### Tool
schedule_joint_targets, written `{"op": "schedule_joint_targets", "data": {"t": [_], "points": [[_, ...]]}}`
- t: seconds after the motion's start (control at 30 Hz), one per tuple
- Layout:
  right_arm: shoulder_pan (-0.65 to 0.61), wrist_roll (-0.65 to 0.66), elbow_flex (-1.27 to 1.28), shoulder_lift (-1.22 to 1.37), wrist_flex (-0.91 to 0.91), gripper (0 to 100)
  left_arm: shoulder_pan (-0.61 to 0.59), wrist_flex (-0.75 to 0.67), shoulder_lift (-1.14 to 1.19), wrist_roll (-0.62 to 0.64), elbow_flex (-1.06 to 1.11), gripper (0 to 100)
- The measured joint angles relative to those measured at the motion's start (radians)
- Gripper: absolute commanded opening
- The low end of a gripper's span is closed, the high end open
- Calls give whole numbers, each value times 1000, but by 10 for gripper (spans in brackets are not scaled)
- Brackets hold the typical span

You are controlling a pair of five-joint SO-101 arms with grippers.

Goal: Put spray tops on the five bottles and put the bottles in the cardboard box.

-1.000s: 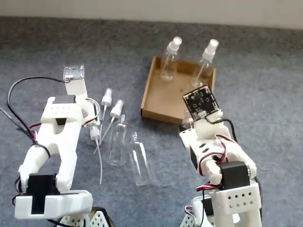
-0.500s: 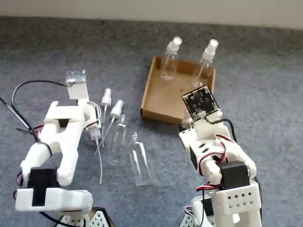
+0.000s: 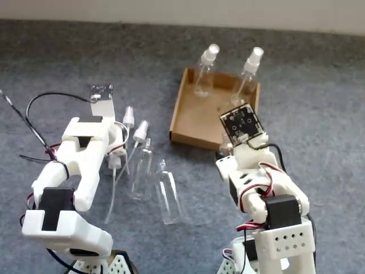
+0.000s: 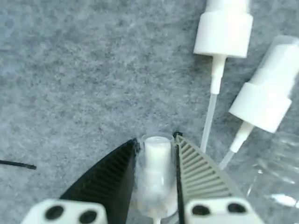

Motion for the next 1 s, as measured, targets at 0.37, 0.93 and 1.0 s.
{"op": "schedule_joint_targets", "data": {"t": [0.37,0.93,1.0], "points": [[-86,0,0,0,-60,3,-26,169,5,-2,-272,49],[-339,-87,341,-2,-628,4,120,367,-450,-12,-776,45],[-344,-87,370,-2,-664,4,195,285,-508,-12,-783,18]]}}
